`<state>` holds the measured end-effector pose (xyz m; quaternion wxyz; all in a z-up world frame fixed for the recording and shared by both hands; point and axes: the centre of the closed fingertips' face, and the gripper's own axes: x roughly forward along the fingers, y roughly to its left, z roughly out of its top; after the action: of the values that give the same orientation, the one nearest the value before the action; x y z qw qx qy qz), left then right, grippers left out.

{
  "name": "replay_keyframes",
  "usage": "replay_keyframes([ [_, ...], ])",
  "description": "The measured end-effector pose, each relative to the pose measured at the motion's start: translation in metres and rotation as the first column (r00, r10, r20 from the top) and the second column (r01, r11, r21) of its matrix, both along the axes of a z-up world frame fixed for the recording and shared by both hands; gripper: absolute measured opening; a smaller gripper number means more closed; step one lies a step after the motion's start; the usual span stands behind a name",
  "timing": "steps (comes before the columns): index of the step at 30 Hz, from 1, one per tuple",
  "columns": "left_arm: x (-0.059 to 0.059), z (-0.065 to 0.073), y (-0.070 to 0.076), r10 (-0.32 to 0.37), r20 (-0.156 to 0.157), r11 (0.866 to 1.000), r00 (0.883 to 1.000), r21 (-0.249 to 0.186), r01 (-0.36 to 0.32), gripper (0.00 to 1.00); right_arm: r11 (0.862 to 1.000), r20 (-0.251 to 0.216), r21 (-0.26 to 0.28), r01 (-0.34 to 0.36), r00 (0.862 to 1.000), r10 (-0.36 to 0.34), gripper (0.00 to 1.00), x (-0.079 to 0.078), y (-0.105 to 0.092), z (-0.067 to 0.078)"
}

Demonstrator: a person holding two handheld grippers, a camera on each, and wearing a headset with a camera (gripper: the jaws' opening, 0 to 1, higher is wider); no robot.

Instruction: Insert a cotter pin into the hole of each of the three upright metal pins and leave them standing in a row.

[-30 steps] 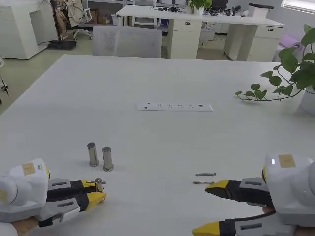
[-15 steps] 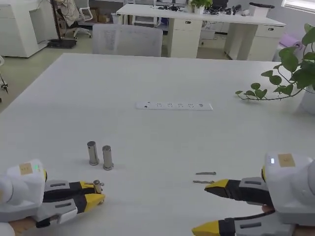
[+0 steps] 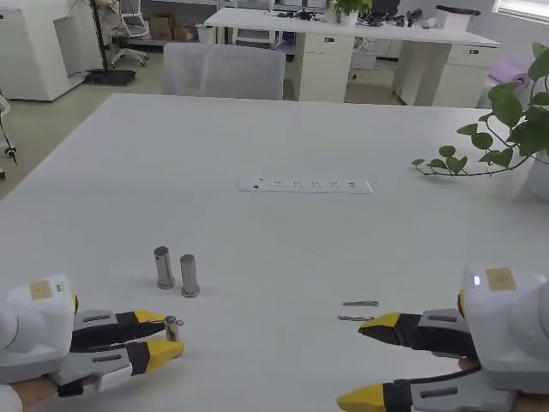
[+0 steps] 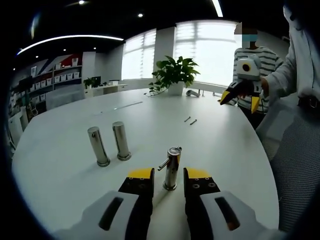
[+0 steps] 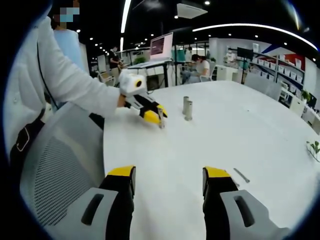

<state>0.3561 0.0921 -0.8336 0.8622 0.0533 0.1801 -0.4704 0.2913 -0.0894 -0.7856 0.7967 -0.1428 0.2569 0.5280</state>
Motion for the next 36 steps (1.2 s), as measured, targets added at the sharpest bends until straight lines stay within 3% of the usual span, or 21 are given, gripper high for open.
replay_keyframes([
  [16, -0.014, 0.022, 0.003, 0.040, -0.018, 0.997, 0.999, -0.058, -0.041, 0.48, 1.000, -0.001, 0.005, 0.005, 1.000, -0.005, 0.58, 0.000, -0.004, -0.003],
  [20, -0.022, 0.030, 0.002, 0.044, -0.037, 0.995, 0.998, -0.086, -0.047, 0.55, 1.000, -0.003, 0.002, 0.004, 1.000, -0.004, 0.58, 0.001, -0.006, -0.005],
  [22, -0.025, 0.032, 0.002, 0.058, -0.062, 0.992, 0.996, -0.104, -0.064, 0.61, 1.000, -0.006, 0.004, 0.003, 1.000, -0.003, 0.58, 0.001, -0.006, -0.006],
  [31, -0.043, 0.035, 0.009, 0.078, -0.082, 0.992, 0.994, -0.096, -0.086, 0.73, 1.000, -0.009, 0.000, -0.009, 1.000, 0.009, 0.58, 0.002, -0.005, -0.011],
  [36, -0.050, 0.040, 0.011, 0.098, -0.089, 0.987, 0.991, -0.115, -0.108, 0.79, 1.000, -0.011, -0.004, -0.019, 1.000, 0.019, 0.58, 0.002, -0.004, -0.013],
])
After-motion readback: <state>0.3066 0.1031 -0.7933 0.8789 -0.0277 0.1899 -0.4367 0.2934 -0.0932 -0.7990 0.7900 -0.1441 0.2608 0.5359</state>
